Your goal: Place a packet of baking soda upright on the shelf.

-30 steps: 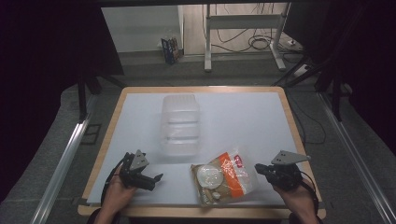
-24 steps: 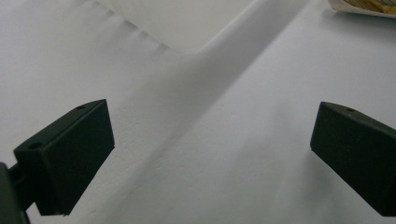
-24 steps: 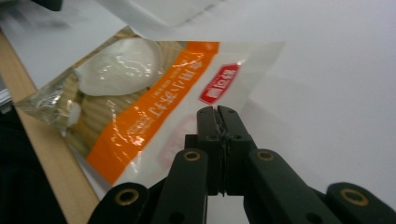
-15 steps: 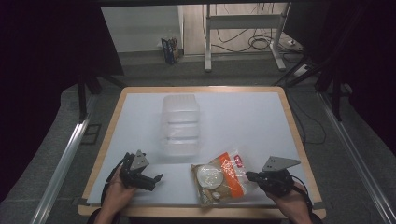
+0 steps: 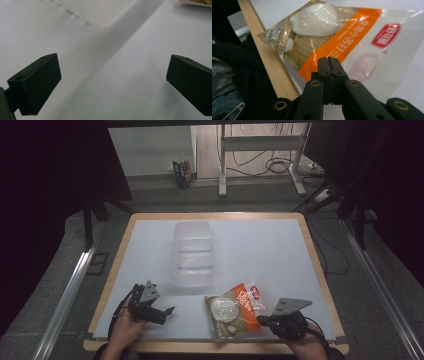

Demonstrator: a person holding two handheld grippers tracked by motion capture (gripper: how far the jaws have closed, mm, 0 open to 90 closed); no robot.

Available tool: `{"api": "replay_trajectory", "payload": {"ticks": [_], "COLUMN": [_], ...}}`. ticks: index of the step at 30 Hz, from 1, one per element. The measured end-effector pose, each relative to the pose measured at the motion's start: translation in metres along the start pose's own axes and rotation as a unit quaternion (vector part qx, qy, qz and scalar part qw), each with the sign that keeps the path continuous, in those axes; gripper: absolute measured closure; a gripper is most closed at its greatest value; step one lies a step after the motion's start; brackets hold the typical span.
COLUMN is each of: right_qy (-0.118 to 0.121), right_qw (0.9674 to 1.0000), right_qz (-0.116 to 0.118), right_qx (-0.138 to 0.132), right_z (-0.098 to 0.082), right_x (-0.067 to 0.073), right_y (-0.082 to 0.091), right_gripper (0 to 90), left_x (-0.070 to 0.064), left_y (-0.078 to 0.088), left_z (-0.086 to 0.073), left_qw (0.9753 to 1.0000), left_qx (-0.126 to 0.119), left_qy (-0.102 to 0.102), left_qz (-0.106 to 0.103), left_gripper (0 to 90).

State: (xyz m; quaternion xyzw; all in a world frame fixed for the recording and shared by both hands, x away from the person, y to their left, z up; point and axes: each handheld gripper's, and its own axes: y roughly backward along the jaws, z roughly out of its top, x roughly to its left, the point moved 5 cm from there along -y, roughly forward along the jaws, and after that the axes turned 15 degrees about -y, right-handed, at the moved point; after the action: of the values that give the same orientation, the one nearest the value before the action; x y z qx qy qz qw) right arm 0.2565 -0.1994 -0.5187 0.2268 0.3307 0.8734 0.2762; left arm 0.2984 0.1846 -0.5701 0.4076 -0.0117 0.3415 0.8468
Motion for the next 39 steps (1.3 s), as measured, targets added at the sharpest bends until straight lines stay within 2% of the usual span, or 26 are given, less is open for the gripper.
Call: {"api": "replay_trajectory", "payload": {"ticks": [10,17,24,32,39], "right_qy": [0.024,0.034,0.019,0.007,-0.007], "right_qw": [0.9992,0.9969,0.9965,0.9968,0.9969], "right_qz": [0.015,0.028,0.008,-0.012,-0.02], "right_qx": [0.03,0.065,0.081,0.078,0.076], "right_z": [-0.013,-0.025,-0.027,-0.021,-0.015], "right_x": [0.01,0.015,0.006,-0.006,-0.015], "right_y": [-0.008,-0.016,-0.02,-0.023,-0.025], "right_gripper": [88.2,88.2,88.2,88.2,88.1], "left_x": [0.0,0.0,0.0,0.0,0.001], "left_y": [0.0,0.0,-0.001,-0.001,-0.001], "left_z": [0.0,0.0,0.0,0.0,0.0], "left_qw": [1.0,1.0,1.0,1.0,1.0], "left_qx": [0.002,0.002,0.002,0.003,0.004], "left_qy": [0.0,-0.001,-0.001,-0.001,-0.004], "left_qz": [0.0,-0.001,-0.002,0.001,0.004], "left_gripper": [0.0,0.0,0.0,0.0,0.0]}}
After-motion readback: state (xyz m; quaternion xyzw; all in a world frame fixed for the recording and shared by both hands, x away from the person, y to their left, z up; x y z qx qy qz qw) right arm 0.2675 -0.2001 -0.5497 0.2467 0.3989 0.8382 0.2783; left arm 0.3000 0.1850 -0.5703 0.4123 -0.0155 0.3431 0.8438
